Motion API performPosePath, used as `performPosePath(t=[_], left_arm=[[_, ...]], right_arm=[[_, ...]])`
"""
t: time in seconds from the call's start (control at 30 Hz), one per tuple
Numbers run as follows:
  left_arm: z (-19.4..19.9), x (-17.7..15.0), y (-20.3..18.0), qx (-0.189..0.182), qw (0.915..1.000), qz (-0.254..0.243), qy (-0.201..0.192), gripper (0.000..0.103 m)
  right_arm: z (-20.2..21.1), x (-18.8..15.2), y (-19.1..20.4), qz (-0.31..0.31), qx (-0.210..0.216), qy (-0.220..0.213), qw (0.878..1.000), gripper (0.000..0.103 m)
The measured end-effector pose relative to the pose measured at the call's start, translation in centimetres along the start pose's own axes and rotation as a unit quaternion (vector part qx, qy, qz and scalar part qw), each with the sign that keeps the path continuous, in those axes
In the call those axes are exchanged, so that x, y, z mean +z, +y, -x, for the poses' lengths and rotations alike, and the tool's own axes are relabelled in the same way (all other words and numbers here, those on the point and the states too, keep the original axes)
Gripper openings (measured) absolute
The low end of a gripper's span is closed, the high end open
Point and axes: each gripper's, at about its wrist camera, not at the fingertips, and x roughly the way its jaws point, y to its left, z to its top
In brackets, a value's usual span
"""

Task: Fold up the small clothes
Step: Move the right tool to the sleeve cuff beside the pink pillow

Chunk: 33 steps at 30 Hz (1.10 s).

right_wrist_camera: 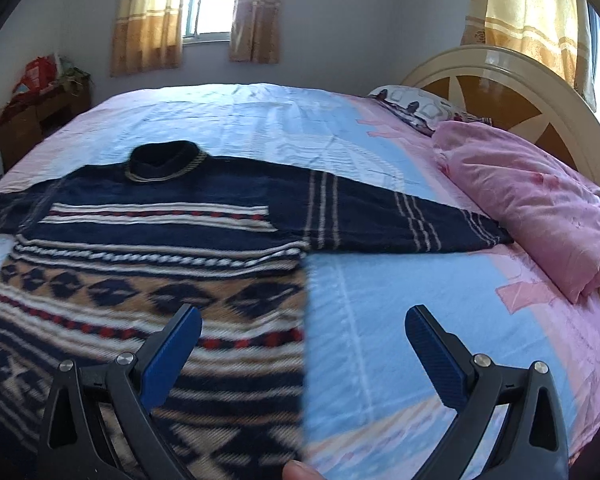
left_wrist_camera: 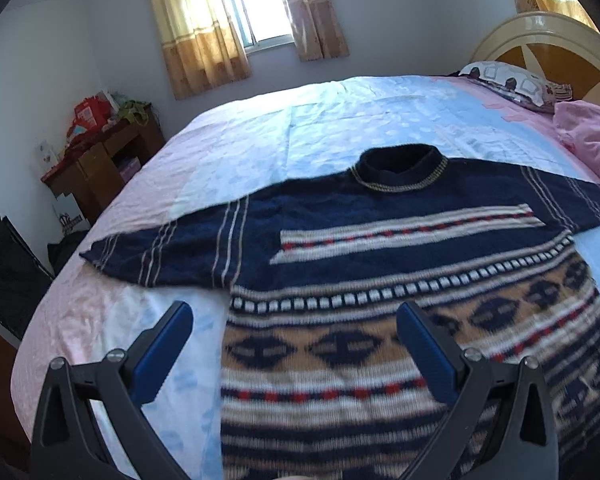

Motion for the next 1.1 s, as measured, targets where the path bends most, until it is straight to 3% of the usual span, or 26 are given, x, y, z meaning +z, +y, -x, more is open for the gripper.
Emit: performPosePath(t=[0.23, 0.57, 0.83, 0.93, 1.0, 1.1], left_arm=[[-4.0, 2.8, -1.4, 0.018, 0.9996, -0.01, -0.018, 0.103], [-10.4, 3.9, -2.6, 0.005, 0.9998, 0.015, 0.01, 0.103], [-14.1, 3.0, -2.0, 0.001, 0.9982, 0.041, 0.043, 0.103], [-14.9, 2.8, -1.5, -0.01, 0.9961, 0.061, 0.063, 0.103], [-15.1, 2.6, -1.5, -0.012, 0.9952, 0.068, 0.069, 0.103], [-15.2, 2.4, -1.8, -0.017, 0.9948, 0.067, 0.075, 0.103]], right_arm=[[-4.2, 2.3, -2.2, 0.017, -0.026, -0.005, 1.0, 0.102], [-11.4, 4.8, -8.2, -0.003, -0.066, 0.027, 0.997, 0.102], [-16.2, 5.7, -18.5, -0.11, -0.098, 0.053, 0.988, 0.101], [-17.1, 5.4, -23.1, -0.171, -0.101, 0.055, 0.978, 0.089], [-17.6, 5.3, -25.7, -0.204, -0.109, 0.06, 0.971, 0.076], [-18.8, 4.9, -29.3, -0.25, -0.123, 0.069, 0.958, 0.067]])
